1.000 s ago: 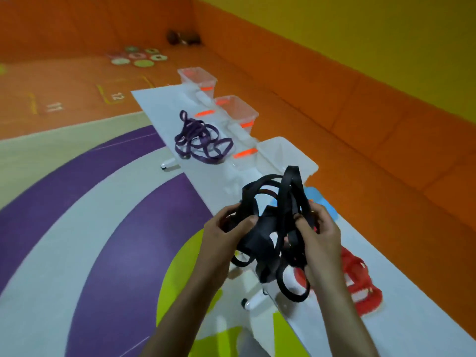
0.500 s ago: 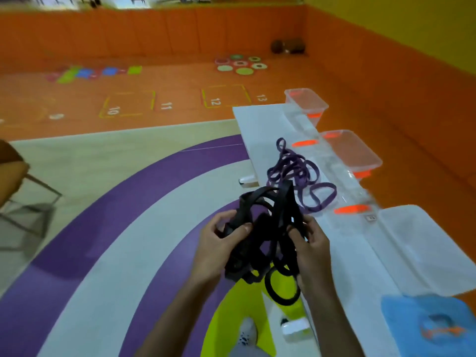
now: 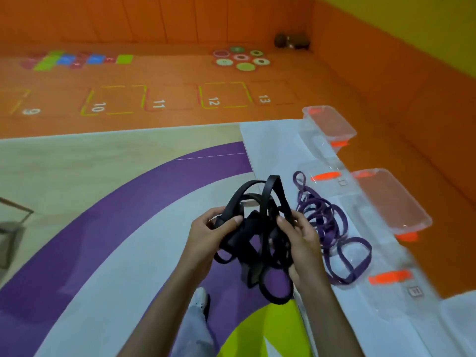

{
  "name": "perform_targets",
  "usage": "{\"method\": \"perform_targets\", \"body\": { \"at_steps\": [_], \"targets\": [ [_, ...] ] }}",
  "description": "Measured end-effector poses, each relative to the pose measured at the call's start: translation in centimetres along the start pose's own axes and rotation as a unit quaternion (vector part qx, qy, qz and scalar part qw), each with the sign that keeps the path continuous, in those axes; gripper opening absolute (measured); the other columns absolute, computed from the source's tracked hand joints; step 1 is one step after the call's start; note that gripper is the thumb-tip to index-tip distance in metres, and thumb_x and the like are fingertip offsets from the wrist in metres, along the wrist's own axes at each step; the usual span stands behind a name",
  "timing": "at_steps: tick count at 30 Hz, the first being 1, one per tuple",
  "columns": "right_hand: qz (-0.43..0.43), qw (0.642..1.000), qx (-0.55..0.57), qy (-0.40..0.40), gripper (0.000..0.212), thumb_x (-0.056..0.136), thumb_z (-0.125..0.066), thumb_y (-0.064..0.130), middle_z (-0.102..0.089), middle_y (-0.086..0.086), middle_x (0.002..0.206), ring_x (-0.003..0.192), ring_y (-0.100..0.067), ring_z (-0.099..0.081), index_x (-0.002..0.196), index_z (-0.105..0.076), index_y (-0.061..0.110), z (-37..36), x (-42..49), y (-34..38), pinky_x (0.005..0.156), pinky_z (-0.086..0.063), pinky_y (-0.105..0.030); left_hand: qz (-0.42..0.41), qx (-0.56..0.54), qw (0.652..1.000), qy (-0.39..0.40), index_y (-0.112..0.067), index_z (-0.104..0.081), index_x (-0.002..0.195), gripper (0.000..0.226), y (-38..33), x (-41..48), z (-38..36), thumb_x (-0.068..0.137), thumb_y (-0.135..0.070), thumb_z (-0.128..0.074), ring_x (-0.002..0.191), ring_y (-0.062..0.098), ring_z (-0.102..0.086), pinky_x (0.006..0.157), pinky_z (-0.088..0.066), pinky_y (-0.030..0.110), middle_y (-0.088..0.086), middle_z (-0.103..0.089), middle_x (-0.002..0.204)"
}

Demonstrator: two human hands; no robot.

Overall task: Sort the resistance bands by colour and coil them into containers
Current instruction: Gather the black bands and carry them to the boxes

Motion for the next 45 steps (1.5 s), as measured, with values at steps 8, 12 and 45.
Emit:
{"method": "perform_targets", "body": {
  "at_steps": [8, 12, 45],
  "targets": [
    [0.010, 0.997, 0.040, -0.067, 0.015, 0.099, -0.071, 0.013, -0.080, -0.007, 0.099, 0.077, -0.014, -0.075, 0.113, -0.075, 0.015, -5.4, 13.8, 3.0, 0.060, -0.058, -0.024, 0.005, 0.009, 0.996, 0.089, -0.021, -0.079, 0.110, 0.026, -6.1, 17.9, -1.9, 0.086, -0.022, -0.088, 0.099, 0.032, -0.079, 0.092, -0.064, 0.050, 0.010, -0.081, 0.104],
    [0.030, 0.993, 0.040, -0.108, 0.016, 0.100, -0.072, 0.016, -0.075, -0.006, 0.091, 0.066, -0.013, -0.068, 0.116, -0.074, 0.013, -6.7, 20.2, 5.9, 0.056, -0.055, -0.023, 0.001, 0.024, 0.991, 0.134, -0.023, -0.078, 0.112, 0.028, -9.7, 26.0, -4.4, 0.086, -0.023, -0.088, 0.093, 0.026, -0.080, 0.081, -0.066, 0.042, 0.004, -0.082, 0.103],
    [-0.089, 0.904, 0.057, -0.413, 0.020, 0.099, -0.073, 0.009, -0.078, -0.013, 0.112, 0.106, -0.028, -0.075, 0.118, -0.071, 0.006, 0.5, 59.8, -3.1, 0.083, -0.057, -0.030, 0.064, 0.316, 0.856, 0.405, -0.013, -0.073, 0.118, 0.032, -0.4, 75.0, -28.4, 0.089, -0.017, -0.086, 0.102, 0.032, -0.075, 0.088, -0.063, 0.042, 0.010, -0.078, 0.109]
  ]
}}
Point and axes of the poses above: each hand's wrist, its own x-axis towards the middle knuckle, its own z-axis out of the back of the hand, y = z × x, the point moved 10 cm from there along x, towards the middle knuckle
